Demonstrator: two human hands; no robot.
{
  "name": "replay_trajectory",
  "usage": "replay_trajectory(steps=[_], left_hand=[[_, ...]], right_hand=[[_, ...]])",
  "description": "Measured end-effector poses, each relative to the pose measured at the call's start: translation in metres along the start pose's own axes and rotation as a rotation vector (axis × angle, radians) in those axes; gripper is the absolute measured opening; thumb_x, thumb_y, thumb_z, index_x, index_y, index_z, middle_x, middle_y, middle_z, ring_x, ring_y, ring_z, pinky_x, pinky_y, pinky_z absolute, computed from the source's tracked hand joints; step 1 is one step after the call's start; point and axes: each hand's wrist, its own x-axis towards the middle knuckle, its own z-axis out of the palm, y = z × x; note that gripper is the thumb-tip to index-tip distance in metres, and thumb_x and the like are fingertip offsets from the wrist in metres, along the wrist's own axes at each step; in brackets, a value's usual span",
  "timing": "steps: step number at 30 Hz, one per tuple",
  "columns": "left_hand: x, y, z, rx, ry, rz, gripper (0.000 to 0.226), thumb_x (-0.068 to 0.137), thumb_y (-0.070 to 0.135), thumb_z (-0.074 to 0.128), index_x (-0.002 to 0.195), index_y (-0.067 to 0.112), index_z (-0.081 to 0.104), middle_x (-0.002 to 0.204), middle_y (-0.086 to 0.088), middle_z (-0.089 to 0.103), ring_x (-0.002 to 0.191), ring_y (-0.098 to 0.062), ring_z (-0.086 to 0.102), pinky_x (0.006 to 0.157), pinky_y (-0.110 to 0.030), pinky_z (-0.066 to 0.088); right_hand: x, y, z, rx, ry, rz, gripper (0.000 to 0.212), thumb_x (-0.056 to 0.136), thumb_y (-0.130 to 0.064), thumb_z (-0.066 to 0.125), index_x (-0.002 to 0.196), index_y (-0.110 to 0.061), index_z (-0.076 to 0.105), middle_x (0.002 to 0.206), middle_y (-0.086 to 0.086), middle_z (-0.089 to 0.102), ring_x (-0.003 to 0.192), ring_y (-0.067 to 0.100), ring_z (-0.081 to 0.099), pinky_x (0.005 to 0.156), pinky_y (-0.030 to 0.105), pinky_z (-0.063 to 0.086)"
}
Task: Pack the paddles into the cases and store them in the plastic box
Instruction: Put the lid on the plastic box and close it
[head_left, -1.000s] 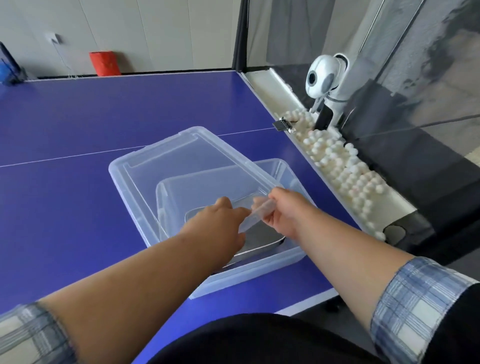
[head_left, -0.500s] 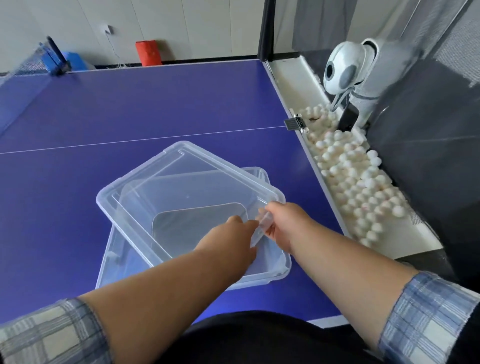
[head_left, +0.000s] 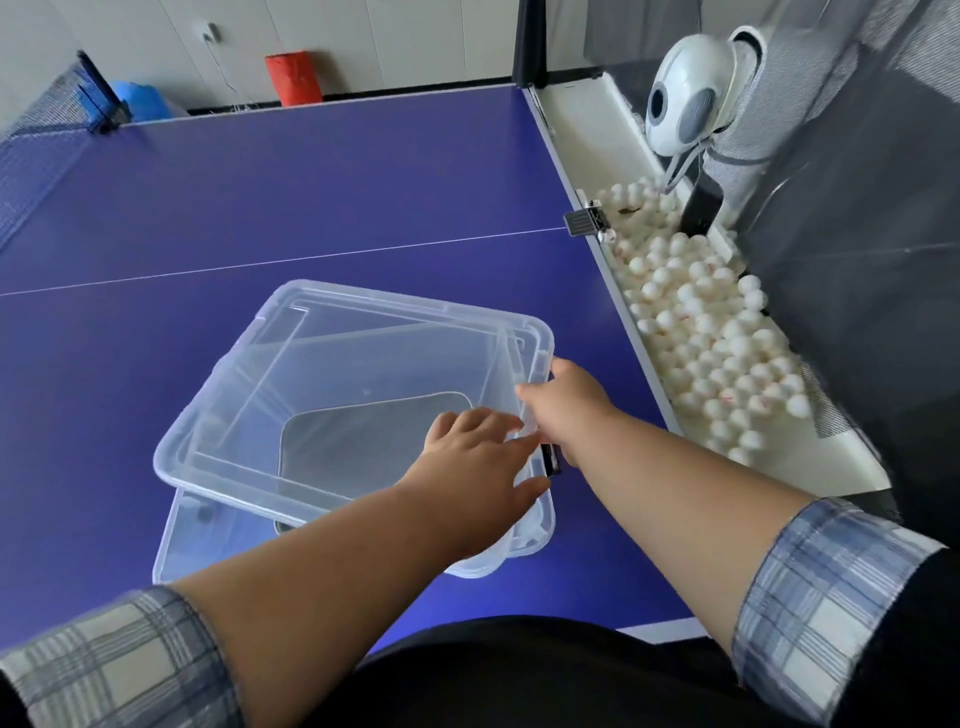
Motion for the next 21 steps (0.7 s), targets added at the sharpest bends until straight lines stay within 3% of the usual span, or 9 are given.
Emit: replay_trajectory(steps=[5, 9, 14, 18, 21], left_hand=[[0.005, -0.003, 0.014, 0.010, -0.088, 0.007, 0.056, 0.099, 0.056, 0.034, 0.152, 0.037, 0.026, 0.161, 0.004, 0.022, 0.150, -0.021, 0.009, 0.120, -0.048, -0.001], [0.007, -0.004, 0.020, -0.017, -0.097, -0.011, 0.059, 0.100, 0.055, 0.031, 0.154, 0.035, 0.019, 0.163, 0.004, 0.015, 0.150, -0.020, 0.006, 0.121, -0.046, -0.002], [0.013, -0.004, 0.027, -0.016, -0.091, -0.042, 0.062, 0.101, 0.055, 0.026, 0.156, 0.030, 0.014, 0.165, 0.001, 0.009, 0.151, -0.022, 0.001, 0.120, -0.044, -0.006], [0.024, -0.002, 0.031, 0.013, -0.121, -0.081, 0.068, 0.098, 0.061, 0.018, 0.157, 0.029, 0.005, 0.165, 0.000, 0.001, 0.151, -0.024, -0.004, 0.118, -0.044, -0.009], [0.024, -0.001, 0.035, 0.022, -0.123, -0.095, 0.070, 0.096, 0.064, 0.013, 0.156, 0.030, 0.004, 0.165, 0.000, 0.001, 0.151, -0.024, -0.003, 0.117, -0.043, -0.011]], right_hand=[[0.012, 0.001, 0.003, -0.263, 0.014, -0.100, 0.039, 0.093, -0.031, 0.059, 0.132, -0.024, 0.057, 0.112, 0.003, 0.066, 0.095, 0.025, 0.066, 0.084, 0.042, 0.059], [0.020, 0.008, 0.010, -0.397, 0.009, -0.141, 0.064, 0.098, -0.047, 0.052, 0.156, -0.028, 0.032, 0.138, 0.011, 0.051, 0.117, 0.032, 0.060, 0.091, 0.044, 0.056], [0.031, 0.007, 0.013, -0.384, -0.054, -0.140, 0.065, 0.102, -0.055, 0.040, 0.159, -0.036, 0.017, 0.153, 0.011, 0.041, 0.132, 0.033, 0.051, 0.094, 0.041, 0.050], [0.038, 0.001, 0.009, -0.328, -0.132, -0.133, 0.063, 0.103, -0.053, 0.040, 0.159, -0.041, 0.015, 0.157, 0.006, 0.039, 0.128, 0.028, 0.055, 0.078, 0.030, 0.045], [0.040, 0.001, 0.010, -0.319, -0.166, -0.140, 0.063, 0.103, -0.053, 0.039, 0.159, -0.041, 0.012, 0.159, 0.003, 0.038, 0.133, 0.028, 0.052, 0.079, 0.029, 0.043]])
